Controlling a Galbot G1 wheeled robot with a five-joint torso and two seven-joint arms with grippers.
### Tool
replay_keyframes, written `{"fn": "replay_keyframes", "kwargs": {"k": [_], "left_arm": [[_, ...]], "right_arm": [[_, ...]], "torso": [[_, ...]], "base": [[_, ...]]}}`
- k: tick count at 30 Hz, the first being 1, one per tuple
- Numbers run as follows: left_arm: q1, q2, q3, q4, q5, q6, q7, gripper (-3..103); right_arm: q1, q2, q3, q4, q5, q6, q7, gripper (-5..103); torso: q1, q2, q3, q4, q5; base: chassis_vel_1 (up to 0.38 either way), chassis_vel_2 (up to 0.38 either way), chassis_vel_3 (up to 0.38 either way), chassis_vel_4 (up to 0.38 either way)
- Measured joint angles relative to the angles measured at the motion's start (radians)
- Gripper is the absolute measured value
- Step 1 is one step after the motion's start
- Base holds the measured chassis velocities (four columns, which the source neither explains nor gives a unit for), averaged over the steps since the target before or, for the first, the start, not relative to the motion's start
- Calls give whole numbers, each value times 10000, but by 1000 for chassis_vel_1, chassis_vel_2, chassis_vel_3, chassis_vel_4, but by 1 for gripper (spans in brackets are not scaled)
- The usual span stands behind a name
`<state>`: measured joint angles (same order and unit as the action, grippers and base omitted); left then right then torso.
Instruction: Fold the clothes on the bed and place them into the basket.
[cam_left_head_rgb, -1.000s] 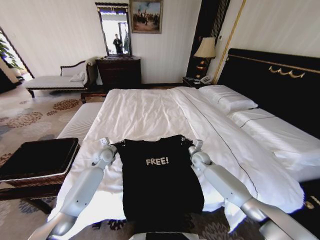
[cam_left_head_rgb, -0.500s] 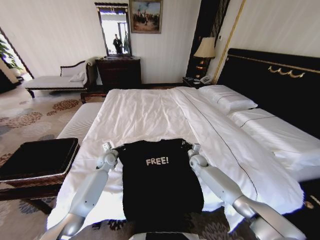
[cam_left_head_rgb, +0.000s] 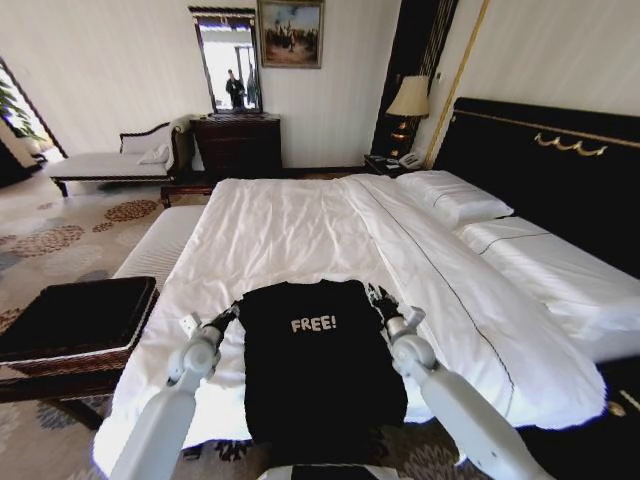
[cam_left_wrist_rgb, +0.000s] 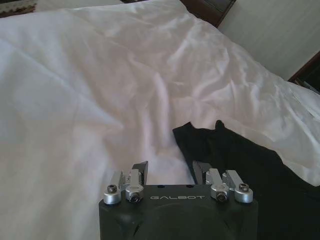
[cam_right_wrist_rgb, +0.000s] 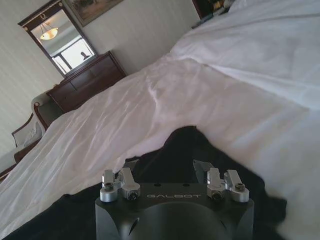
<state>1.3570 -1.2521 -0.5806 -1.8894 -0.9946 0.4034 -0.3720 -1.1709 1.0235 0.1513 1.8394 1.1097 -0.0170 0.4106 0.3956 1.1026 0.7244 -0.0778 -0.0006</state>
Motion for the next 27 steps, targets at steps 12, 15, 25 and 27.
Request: {"fn": "replay_keyframes", "kwargs": {"k": [12, 15, 25, 27], "left_arm": [[1177, -368, -880, -1026, 671, -470, 290, 96], [1155, -367, -876, -1165, 927, -473, 232, 100], [1156, -392, -767, -1223, 1042, -474, 99, 100], [1169, -382, -758, -1281, 1042, -473, 71, 100]], "right_arm": [[112, 1815, -552, 4, 1921, -402, 1151, 97], [63, 2119, -464, -91, 1970, -401, 1341, 100], [-19, 2684, 344, -455, 2074, -158, 1411, 100], [66, 2774, 518, -623, 2162, -129, 1443, 91]], "torso": [[4, -3, 3, 1, 4], [4, -3, 3, -2, 5], [4, -3, 4, -2, 5], [5, -4, 4, -1, 5]], "base": [[0, 0, 0, 0], [0, 0, 0, 0], [0, 0, 0, 0], [0, 0, 0, 0]]}}
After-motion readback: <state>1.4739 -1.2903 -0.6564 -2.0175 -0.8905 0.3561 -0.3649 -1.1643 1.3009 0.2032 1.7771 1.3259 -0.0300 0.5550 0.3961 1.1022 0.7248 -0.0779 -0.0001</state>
